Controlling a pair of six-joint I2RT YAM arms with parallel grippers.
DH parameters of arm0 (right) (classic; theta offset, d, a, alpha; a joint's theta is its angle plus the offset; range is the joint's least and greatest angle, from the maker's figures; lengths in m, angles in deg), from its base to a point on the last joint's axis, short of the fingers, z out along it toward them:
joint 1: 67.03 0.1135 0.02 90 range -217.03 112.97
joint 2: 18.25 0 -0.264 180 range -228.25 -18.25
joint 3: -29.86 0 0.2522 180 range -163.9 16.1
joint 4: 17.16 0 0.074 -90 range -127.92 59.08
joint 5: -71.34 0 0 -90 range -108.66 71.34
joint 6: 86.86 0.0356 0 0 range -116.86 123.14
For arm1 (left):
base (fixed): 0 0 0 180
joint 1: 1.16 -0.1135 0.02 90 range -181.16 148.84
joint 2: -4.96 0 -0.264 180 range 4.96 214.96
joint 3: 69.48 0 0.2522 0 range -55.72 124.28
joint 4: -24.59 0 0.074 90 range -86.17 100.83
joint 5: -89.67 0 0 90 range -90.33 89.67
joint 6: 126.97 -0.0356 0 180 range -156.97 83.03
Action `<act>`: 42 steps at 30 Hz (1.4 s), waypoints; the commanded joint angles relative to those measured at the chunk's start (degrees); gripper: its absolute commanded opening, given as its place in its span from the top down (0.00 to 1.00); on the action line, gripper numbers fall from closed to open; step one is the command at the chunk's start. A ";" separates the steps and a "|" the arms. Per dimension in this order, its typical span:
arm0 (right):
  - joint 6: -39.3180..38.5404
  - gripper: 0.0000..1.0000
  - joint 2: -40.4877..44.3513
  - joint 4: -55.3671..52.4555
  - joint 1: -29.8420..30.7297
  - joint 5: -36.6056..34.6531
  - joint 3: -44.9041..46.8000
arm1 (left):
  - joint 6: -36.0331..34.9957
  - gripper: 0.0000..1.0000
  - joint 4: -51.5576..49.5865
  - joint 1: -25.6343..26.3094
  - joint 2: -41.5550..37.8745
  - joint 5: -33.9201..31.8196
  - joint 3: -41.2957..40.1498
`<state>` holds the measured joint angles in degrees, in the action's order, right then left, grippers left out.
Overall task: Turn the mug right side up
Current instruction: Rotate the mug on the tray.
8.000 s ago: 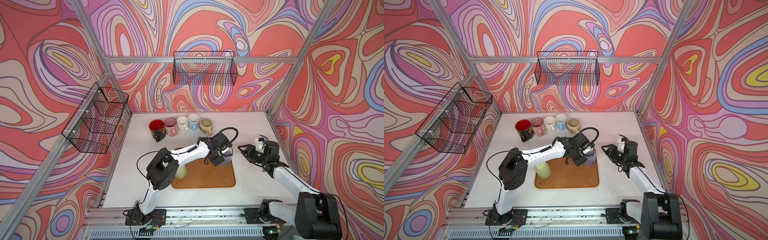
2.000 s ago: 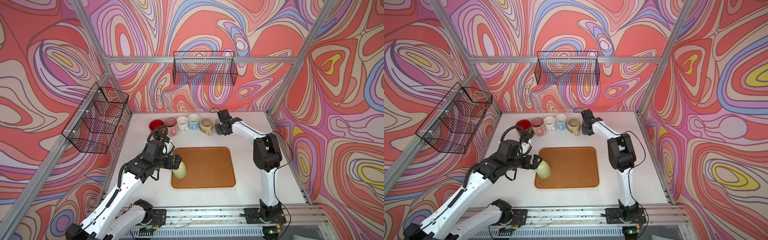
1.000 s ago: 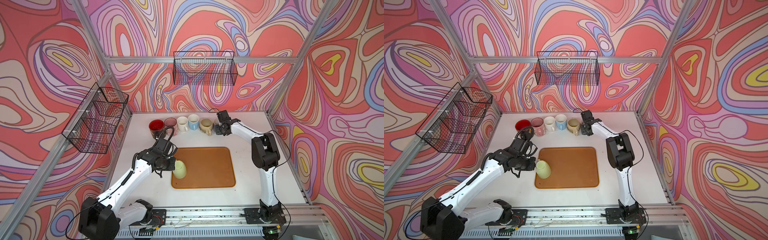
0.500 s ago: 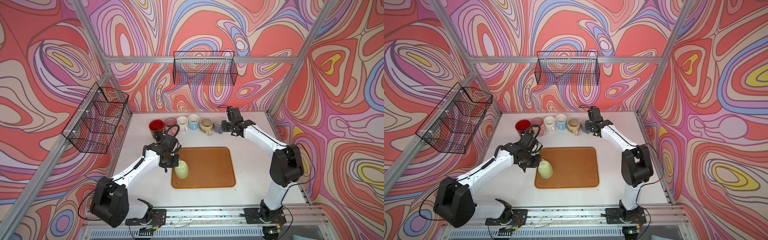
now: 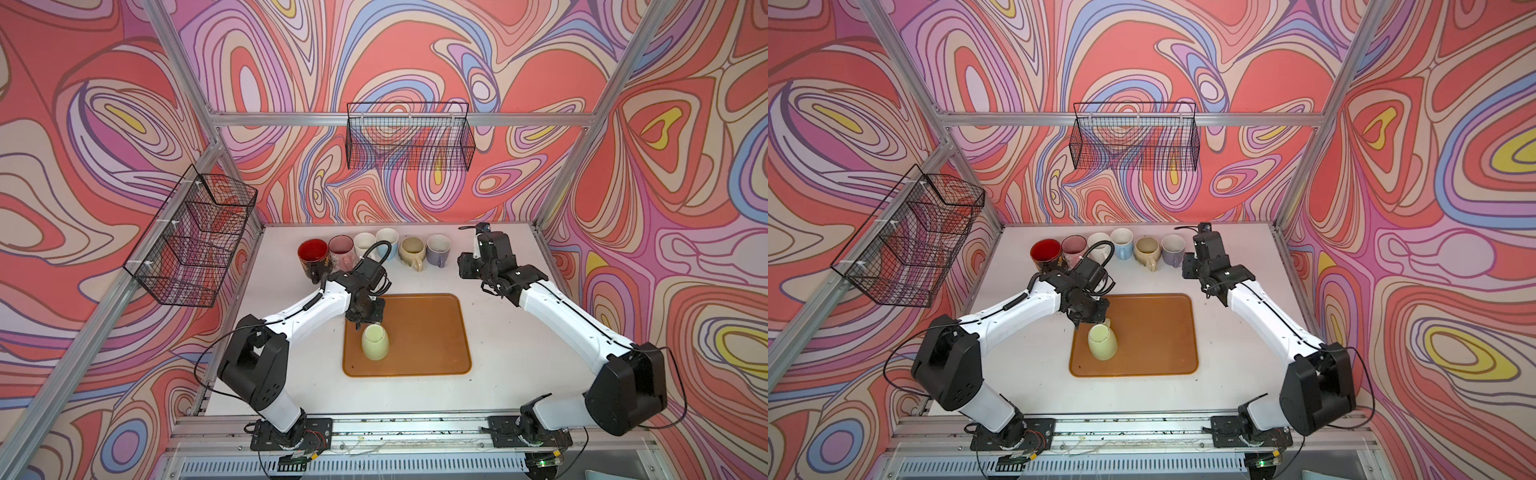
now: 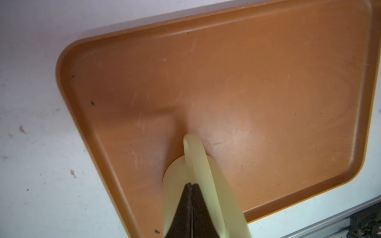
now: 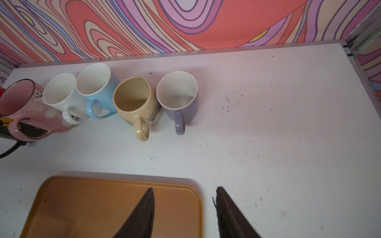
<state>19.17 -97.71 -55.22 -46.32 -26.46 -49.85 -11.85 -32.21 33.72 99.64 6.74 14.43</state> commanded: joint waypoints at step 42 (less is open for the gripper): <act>1.36 0.55 -20.40 -1.00 16.61 19.78 -8.08 | 8.80 0.92 -1.85 19.07 -37.54 -10.76 -20.18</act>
<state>20.22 -115.26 -57.07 -31.37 -9.17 -55.30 -6.77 -33.74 51.27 66.76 -1.81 -1.83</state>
